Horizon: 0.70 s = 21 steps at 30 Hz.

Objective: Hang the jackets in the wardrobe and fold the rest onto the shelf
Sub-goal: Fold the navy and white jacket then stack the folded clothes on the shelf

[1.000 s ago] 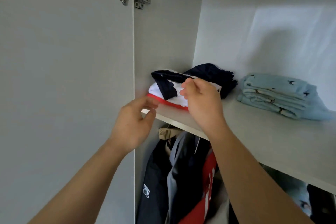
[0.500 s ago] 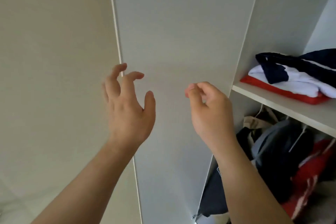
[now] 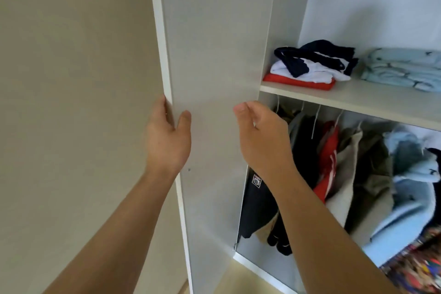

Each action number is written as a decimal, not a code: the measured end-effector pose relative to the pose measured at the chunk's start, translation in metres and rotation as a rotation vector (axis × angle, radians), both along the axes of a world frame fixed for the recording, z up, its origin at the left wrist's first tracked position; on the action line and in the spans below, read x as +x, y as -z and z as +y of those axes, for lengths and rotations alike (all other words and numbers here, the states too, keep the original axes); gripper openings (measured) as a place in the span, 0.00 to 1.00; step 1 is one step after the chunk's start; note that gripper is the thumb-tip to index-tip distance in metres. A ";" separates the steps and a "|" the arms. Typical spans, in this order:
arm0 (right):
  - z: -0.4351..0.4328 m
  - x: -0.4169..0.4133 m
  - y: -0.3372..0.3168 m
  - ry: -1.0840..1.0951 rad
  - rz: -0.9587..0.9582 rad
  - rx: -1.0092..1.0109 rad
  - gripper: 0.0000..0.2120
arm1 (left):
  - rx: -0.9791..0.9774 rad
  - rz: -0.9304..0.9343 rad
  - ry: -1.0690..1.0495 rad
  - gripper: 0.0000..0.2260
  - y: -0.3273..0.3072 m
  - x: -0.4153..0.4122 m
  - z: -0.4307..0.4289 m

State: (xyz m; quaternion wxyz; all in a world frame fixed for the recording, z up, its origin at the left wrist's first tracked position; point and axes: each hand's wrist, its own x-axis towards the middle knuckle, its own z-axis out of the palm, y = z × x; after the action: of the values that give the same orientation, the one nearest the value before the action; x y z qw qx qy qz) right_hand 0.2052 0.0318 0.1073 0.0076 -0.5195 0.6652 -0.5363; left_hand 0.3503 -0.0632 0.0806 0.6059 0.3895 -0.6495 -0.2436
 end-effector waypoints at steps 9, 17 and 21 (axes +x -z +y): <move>0.063 -0.042 -0.004 0.199 -0.036 -0.053 0.17 | -0.206 -0.119 0.182 0.19 0.008 -0.058 0.071; 0.130 -0.112 -0.002 0.453 -0.125 -0.073 0.21 | -0.610 -0.260 0.300 0.29 0.014 -0.180 0.094; 0.155 -0.140 -0.010 0.563 -0.073 -0.025 0.19 | -0.773 -0.350 0.393 0.28 0.016 -0.245 0.087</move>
State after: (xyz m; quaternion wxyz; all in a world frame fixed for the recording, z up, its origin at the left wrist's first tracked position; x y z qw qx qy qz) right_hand 0.0656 0.1871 0.1174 -0.1242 -0.2949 0.7758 -0.5438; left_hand 0.1057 0.0236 0.0642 0.5303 0.0400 -0.8465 -0.0244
